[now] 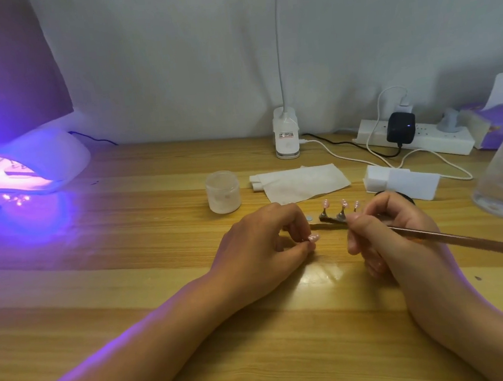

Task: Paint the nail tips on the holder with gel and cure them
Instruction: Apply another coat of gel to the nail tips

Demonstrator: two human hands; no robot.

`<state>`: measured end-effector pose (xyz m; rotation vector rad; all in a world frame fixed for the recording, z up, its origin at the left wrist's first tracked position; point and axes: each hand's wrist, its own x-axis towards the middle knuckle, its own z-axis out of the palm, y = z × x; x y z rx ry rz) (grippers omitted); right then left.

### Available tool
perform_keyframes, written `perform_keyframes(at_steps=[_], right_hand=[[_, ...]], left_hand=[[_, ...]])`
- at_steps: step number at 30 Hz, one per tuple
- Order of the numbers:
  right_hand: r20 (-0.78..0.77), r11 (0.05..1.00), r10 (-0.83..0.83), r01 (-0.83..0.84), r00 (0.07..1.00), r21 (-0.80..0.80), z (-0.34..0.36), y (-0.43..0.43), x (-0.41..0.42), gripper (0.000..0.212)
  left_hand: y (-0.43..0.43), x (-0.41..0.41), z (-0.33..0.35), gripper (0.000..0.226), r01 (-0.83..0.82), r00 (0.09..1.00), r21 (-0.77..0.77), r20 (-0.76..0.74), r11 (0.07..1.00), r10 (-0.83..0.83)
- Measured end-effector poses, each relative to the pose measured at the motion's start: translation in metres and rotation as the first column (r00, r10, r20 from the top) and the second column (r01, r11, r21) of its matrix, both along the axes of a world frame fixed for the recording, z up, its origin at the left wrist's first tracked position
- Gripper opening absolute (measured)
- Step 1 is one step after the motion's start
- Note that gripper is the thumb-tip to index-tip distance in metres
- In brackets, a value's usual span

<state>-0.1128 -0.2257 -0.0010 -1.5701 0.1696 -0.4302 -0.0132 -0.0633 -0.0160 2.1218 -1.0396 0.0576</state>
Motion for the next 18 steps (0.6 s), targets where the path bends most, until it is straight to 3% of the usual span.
perform_keyframes(at_steps=[4, 18], right_hand=[[-0.033, 0.998, -0.007, 0.005, 0.999, -0.066, -0.0017, 0.0007, 0.0007, 0.019], [-0.054, 0.981, 0.03, -0.039, 0.998, -0.19, -0.0026, 0.0013, 0.0028, 0.015]], left_hand=[[0.0005, 0.0008, -0.0005, 0.017, 0.004, 1.0, -0.005, 0.007, 1.0, -0.004], [-0.0009, 0.0013, -0.0015, 0.012, 0.0, 1.0, -0.019, -0.007, 1.0, 0.0]])
